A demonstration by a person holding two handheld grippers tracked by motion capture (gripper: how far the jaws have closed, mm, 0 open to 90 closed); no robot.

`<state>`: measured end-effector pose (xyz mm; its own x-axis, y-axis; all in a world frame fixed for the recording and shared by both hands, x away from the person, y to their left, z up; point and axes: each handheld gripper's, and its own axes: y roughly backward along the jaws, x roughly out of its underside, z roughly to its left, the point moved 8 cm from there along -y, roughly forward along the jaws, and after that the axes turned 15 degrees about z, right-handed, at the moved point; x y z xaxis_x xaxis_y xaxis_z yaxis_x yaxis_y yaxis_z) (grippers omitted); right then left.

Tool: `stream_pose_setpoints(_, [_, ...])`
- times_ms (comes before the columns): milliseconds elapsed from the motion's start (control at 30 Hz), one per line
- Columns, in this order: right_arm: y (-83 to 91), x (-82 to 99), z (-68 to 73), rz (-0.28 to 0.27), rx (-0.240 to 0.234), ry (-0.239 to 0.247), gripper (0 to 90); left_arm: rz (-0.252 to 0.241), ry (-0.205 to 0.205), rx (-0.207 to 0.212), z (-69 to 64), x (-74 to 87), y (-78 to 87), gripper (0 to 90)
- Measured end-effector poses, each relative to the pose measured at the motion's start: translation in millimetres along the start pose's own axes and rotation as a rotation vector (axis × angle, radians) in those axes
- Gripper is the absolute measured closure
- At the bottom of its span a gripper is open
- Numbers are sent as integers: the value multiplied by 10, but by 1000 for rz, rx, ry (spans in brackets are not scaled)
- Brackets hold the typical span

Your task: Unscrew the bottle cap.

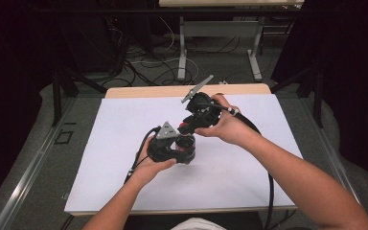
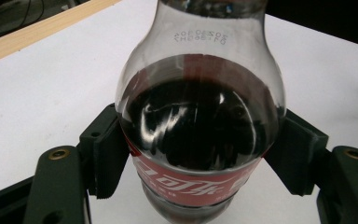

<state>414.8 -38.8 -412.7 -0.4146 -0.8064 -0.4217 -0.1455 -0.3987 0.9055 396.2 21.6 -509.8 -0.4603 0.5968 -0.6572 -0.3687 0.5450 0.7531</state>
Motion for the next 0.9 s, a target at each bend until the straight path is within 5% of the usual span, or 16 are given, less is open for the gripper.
stream_pose_setpoints(33, [8, 6, -2, 32, -23, 62, 609, 1, -5, 7, -15, -1, -3, 300])
stream_pose_setpoints(67, [8, 6, -2, 32, -23, 62, 609, 7, -11, 12, -18, 3, 2, 300])
stream_pose_setpoints(133, [13, -1, 1, 45, -26, 208, 609, -7, -13, 10, -20, -3, -3, 300])
stream_pose_setpoints(233, [11, 4, 10, 30, -24, 326, 606, 8, -19, 12, -21, 7, 2, 300])
stream_pose_setpoints(367, [16, -5, 2, 14, -23, 186, 459, 0, -2, 5, -4, 4, -1, 300])
stream_pose_setpoints(433, [27, -16, 27, -15, -33, 49, 422, 4, 13, 11, -2, 10, 7, 300])
stream_pose_setpoints(567, [28, -24, 38, -57, 13, -137, 464, -1, 24, 4, 19, 8, 17, 300])
stream_pose_setpoints(700, [10, -4, 70, -39, 12, -201, 516, 0, 24, 5, 21, 9, 19, 300])
stream_pose_setpoints(900, [-26, -34, 77, -56, 25, -140, 529, -9, 15, 7, 8, -5, 17, 300])
